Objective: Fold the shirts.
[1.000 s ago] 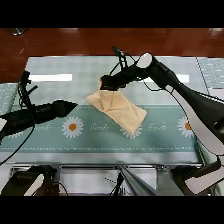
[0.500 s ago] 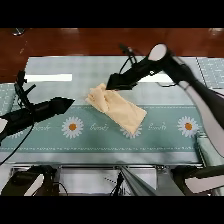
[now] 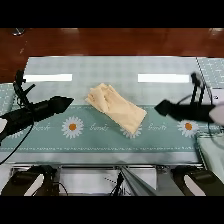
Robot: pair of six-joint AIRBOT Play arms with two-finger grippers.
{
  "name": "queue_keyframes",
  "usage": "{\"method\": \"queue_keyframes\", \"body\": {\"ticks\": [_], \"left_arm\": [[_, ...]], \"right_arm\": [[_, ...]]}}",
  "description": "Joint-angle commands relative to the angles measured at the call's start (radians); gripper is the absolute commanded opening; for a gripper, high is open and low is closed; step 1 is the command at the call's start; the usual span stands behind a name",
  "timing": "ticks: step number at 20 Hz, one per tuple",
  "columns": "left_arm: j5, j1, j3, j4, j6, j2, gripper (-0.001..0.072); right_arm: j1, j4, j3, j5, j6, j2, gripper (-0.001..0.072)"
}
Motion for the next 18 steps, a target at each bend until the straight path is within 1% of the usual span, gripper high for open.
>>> {"method": "queue_keyframes", "body": {"ticks": [1,3,4,6,8,9,12,15,17,18], "left_arm": [[0.001,0.001,0.0,0.0,0.0,-0.001,0.0026],[0.001,0.001,0.0,0.0,0.0,-0.001,0.0027],[0.001,0.001,0.0,0.0,0.0,-0.001,0.0027],[0.001,0.001,0.0,0.0,0.0,-0.001,0.0027],[0.001,0.001,0.0,0.0,0.0,-0.001,0.0027],[0.003,0.001,0.0,0.0,0.0,-0.001,0.0027],[0.003,0.001,0.0,0.0,0.0,-0.001,0.0027],[0.003,0.001,0.0,0.0,0.0,-0.001,0.0027],[0.004,0.001,0.0,0.0,0.0,-0.002,0.0027],[0.005,0.001,0.0,0.0,0.0,-0.002,0.0026]], "right_arm": [[-0.02,0.31,-0.402,-0.256,0.068,0.193,0.0625],[-0.021,0.41,-0.432,-0.285,-0.014,0.147,0.0625],[-0.02,0.472,-0.43,-0.291,-0.076,0.103,0.0625],[-0.02,0.647,-0.43,-0.273,-0.238,-0.008,0.0625],[-0.02,0.831,-0.429,-0.232,-0.43,-0.126,0.0624],[-0.02,0.89,-0.417,-0.231,-0.495,-0.185,0.0624],[-0.02,0.933,-0.315,-0.209,-0.584,-0.344,0.0624],[-0.02,0.933,-0.198,-0.165,-0.618,-0.491,0.0622],[-0.004,0.932,-0.123,-0.112,-0.635,-0.581,0.0605],[0.017,0.93,-0.09,-0.095,-0.641,-0.611,0.0557]]}}
